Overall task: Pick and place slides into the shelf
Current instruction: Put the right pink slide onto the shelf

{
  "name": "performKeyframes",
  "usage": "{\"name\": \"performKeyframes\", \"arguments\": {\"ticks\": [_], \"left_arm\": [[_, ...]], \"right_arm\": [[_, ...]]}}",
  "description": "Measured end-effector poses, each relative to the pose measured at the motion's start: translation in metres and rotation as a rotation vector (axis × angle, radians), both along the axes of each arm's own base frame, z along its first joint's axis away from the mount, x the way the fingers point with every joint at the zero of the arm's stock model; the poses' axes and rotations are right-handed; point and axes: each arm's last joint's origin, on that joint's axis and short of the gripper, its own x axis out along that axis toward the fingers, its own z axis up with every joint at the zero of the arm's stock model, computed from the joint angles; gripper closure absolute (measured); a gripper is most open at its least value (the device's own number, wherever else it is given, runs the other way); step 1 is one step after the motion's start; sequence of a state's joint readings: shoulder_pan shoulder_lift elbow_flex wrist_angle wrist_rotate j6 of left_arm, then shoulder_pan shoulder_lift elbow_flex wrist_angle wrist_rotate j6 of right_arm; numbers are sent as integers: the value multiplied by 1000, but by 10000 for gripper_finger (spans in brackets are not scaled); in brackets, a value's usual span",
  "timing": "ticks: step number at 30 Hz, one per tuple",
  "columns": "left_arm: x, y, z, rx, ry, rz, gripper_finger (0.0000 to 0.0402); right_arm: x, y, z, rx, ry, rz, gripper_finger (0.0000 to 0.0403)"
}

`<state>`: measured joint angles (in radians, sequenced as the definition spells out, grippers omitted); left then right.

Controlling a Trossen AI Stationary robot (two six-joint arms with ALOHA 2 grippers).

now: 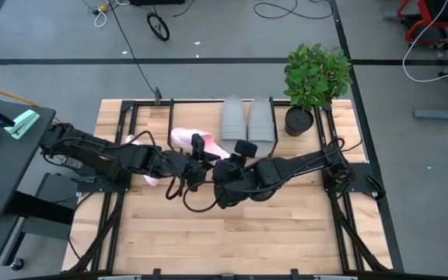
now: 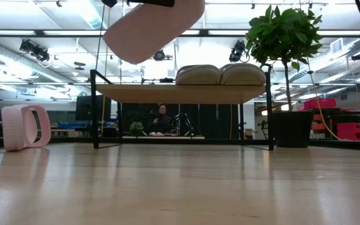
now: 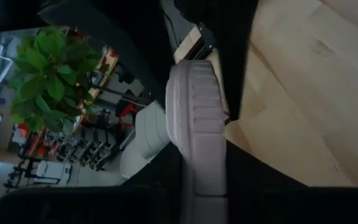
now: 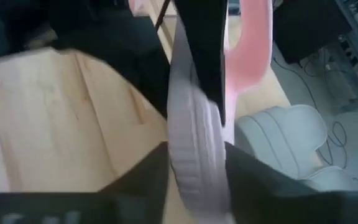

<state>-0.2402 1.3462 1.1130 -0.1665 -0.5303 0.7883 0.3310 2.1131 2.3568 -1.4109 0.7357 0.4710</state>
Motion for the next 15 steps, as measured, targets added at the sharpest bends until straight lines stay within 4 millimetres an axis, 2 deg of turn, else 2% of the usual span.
{"name": "performKeyframes", "arguments": {"ticks": [3, 7, 10, 15], "left_arm": [[0, -2, 0, 14, 1, -8, 316], [-1, -3, 0, 57, 16, -29, 317], [-3, -5, 2, 85, 19, -46, 317], [-12, -9, 16, 87, -40, -131, 318]], "right_arm": [[-8, 4, 4, -9, 20, 16, 199], [-25, 11, 22, -18, -1, 63, 151], [-43, 18, 39, -22, -49, 87, 135], [-76, 37, 66, -27, -156, 123, 135]]}}
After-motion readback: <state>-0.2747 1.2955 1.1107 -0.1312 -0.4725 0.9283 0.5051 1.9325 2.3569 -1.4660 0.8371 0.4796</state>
